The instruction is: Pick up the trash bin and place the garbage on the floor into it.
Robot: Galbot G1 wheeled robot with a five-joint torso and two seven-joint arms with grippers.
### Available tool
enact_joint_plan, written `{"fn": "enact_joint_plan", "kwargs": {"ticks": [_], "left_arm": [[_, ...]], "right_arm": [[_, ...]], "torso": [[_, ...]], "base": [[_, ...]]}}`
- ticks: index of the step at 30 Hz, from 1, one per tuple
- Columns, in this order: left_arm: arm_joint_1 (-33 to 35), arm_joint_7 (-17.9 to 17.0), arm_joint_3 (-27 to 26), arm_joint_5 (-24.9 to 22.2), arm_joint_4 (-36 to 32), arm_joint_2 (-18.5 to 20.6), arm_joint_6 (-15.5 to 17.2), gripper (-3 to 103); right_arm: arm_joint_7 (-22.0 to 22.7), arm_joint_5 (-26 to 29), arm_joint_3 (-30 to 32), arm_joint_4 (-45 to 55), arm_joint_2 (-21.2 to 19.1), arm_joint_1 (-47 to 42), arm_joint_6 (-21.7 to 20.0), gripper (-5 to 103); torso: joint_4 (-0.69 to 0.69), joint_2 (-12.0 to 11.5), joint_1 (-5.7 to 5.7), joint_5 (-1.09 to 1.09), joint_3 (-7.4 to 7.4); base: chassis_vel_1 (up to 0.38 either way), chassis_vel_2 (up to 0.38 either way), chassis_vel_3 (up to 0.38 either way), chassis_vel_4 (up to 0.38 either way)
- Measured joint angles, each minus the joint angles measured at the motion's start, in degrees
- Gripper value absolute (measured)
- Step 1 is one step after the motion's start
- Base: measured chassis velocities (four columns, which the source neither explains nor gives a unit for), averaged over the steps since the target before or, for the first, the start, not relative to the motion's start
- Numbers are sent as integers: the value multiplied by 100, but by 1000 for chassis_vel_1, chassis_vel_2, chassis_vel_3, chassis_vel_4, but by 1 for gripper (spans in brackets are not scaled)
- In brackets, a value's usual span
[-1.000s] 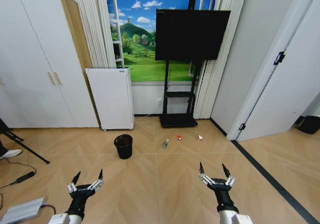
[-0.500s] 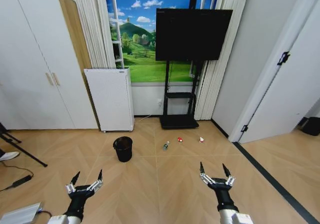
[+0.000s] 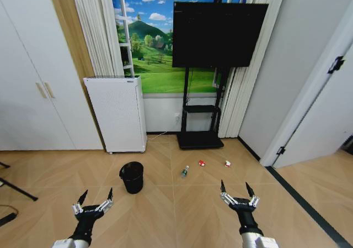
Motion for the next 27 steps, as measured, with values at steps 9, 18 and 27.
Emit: {"fn": "enact_joint_plan", "kwargs": {"ticks": [9, 18, 27], "left_arm": [[5, 0, -2, -1, 23, 0, -32, 99], [3, -1, -4, 1, 28, -7, -33, 99], [8, 0, -15, 10, 62, -9, -33, 99]], "right_arm": [[-21, -20, -19, -36, 23, 0, 59, 100], [-89, -19, -44, -70, 15, 20, 126, 100], [7, -41, -77, -145, 39, 57, 442, 100]], "torso": [[-2, 0, 0, -5, -1], [0, 0, 0, 1, -1], [1, -2, 5, 4, 1]], "base": [[-364, 371, 375, -385], [-350, 362, 340, -346], [-335, 307, 315, -291]]}}
